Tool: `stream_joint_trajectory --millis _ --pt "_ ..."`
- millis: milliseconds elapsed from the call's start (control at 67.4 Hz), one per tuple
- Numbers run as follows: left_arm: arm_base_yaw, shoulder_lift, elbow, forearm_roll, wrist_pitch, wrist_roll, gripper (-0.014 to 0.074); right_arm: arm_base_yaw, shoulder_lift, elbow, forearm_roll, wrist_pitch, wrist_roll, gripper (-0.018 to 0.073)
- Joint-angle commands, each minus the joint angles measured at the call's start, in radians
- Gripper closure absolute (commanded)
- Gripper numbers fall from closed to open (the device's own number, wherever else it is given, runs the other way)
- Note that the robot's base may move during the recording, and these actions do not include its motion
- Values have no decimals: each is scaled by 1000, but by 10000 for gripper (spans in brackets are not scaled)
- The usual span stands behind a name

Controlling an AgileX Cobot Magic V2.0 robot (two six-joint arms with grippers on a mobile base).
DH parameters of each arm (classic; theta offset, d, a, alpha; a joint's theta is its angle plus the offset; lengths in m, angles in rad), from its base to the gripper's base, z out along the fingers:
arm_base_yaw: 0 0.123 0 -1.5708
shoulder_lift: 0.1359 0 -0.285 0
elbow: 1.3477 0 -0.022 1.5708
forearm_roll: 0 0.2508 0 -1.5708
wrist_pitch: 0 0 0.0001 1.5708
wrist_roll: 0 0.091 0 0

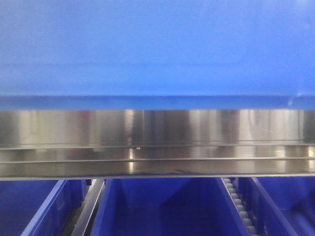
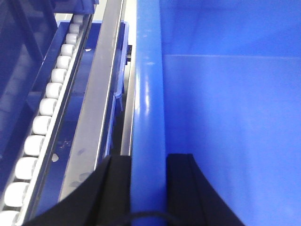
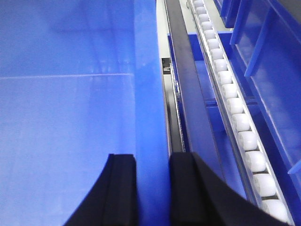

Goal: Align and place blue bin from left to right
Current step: 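Lift the blue bin with both grippers and pull it off the shelf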

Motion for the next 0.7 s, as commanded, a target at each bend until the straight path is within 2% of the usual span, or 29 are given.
stream_joint_trajectory --millis 0,682 --pt "-27 -6 -16 -31 -93 -17 707 19 -1 -5 9 -155 16 638" --pt "-27 -6 -16 -20 -93 -17 707 19 -1 -5 9 -158 16 638"
